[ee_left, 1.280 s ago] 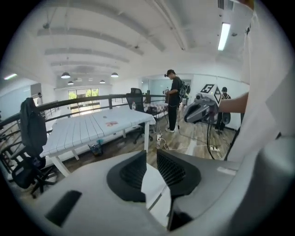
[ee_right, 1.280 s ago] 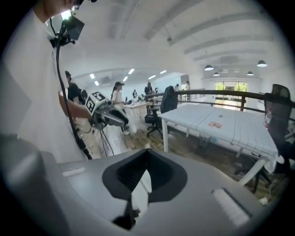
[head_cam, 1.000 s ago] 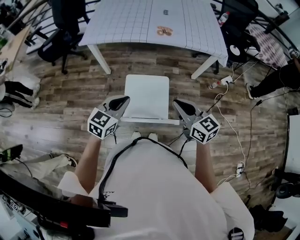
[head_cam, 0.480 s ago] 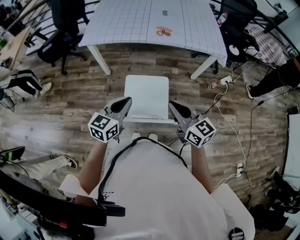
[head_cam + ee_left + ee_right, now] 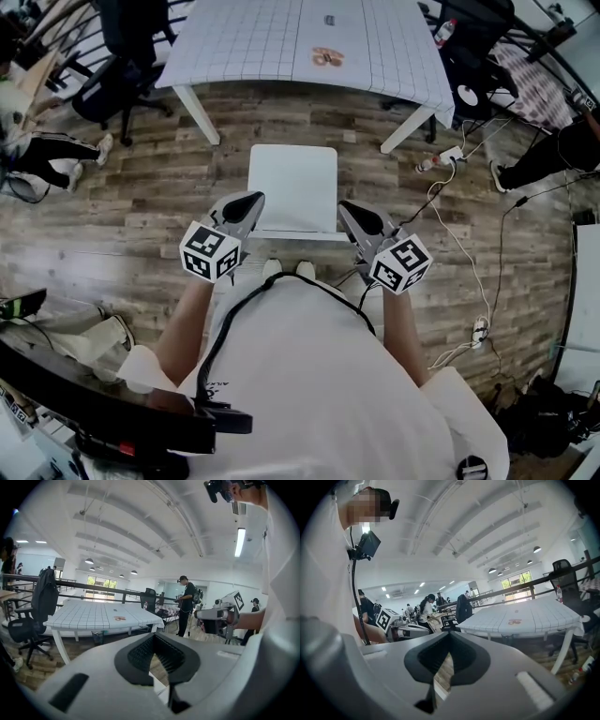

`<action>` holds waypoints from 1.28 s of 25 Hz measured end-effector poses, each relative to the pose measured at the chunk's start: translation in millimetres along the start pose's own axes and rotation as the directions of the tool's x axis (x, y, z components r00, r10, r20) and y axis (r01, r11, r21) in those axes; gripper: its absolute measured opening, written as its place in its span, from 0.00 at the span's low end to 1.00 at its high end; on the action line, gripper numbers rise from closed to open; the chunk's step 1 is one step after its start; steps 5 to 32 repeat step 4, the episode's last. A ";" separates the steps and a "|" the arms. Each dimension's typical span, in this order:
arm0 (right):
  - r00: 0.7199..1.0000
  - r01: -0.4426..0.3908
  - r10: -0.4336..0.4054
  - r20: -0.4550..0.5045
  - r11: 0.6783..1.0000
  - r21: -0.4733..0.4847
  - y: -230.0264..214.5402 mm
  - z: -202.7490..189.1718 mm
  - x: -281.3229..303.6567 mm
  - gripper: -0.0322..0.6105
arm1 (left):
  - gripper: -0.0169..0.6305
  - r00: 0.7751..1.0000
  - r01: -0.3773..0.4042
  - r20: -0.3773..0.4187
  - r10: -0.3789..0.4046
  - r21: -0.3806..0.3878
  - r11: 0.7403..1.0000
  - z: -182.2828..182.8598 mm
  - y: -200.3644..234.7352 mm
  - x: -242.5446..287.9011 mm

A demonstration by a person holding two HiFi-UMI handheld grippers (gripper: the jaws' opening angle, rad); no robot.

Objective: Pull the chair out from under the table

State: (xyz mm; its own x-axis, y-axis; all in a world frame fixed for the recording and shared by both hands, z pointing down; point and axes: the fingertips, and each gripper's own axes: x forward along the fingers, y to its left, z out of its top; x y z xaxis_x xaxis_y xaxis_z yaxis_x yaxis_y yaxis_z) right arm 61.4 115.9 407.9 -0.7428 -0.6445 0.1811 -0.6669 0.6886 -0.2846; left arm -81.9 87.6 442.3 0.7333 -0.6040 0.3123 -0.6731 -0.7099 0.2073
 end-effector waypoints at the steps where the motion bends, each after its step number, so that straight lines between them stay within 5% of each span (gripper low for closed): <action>1: 1.000 0.002 -0.002 -0.004 1.000 -0.001 0.0 -0.7 0.2 0.06 | 0.04 1.000 0.002 -0.005 -0.002 0.003 1.000 -1.1 -0.1 0.3; 32: 1.000 0.008 -0.008 -0.014 1.000 -0.003 0.0 -3.2 -0.2 0.06 | 0.04 1.000 0.008 -0.021 -0.008 0.010 1.000 -6.1 -1.3 0.1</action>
